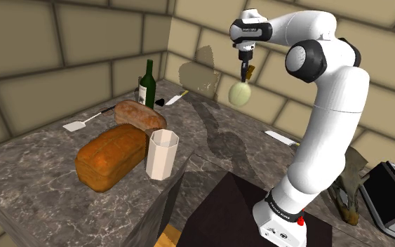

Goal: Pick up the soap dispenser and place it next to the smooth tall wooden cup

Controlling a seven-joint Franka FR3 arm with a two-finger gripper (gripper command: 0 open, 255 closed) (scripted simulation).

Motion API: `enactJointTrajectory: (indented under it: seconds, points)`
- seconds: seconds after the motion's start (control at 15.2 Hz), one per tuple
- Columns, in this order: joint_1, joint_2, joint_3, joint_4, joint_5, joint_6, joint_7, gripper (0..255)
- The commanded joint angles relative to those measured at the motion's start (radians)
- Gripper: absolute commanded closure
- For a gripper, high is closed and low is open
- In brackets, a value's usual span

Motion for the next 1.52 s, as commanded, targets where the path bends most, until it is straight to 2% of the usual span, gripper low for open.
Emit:
enactJointTrajectory:
  seconds: [0.0, 0.59, 1.25, 1.45]
  points:
    - [-0.002, 0.003, -0.001, 0.03, 0.001, -0.026, -0.008, 255]
    - [-0.014, 0.032, -0.005, 0.191, 0.011, -0.154, -0.045, 255]
    - [-0.044, 0.105, -0.01, 0.428, 0.032, -0.312, -0.095, 255]
    - [0.036, -0.018, 0.003, 0.254, -0.008, -0.277, -0.017, 255]
